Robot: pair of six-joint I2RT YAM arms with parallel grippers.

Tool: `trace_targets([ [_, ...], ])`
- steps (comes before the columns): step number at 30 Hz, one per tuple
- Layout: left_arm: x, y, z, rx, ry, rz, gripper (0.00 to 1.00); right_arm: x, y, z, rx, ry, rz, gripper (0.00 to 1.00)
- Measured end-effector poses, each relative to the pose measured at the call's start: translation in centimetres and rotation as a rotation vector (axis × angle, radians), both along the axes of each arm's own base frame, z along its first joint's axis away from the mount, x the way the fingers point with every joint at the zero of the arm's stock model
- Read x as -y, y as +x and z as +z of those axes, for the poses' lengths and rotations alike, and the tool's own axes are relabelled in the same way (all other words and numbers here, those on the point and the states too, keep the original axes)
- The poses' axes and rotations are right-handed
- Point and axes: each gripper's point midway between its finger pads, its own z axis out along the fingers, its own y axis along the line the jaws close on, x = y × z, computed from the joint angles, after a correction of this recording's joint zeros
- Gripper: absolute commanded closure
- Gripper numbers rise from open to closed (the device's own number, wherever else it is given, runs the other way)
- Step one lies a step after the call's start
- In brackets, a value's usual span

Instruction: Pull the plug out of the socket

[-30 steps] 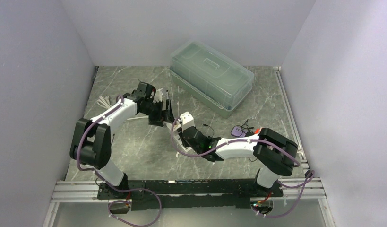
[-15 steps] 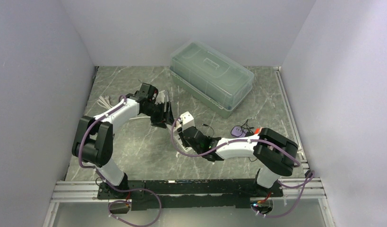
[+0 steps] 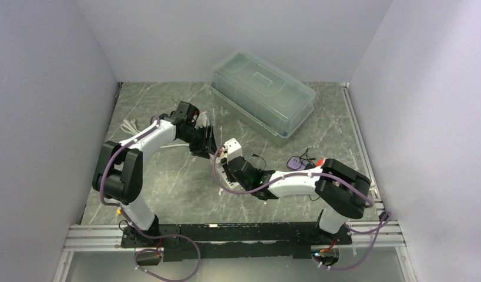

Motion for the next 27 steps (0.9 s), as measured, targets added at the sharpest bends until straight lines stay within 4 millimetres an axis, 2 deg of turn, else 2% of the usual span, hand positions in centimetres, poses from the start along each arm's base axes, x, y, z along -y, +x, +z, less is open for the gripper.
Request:
trace_targets([
  [18, 0.75, -0.11, -0.04, 0.009, 0.063, -0.018, 0.51, 0.21, -0.40, 0.05, 0.055, -0.075, -0.005, 1.00],
  [27, 0.91, -0.04, -0.01, 0.004, 0.087, -0.013, 0.51, 0.54, 0.01, -0.01, 0.006, -0.036, -0.010, 1.00],
])
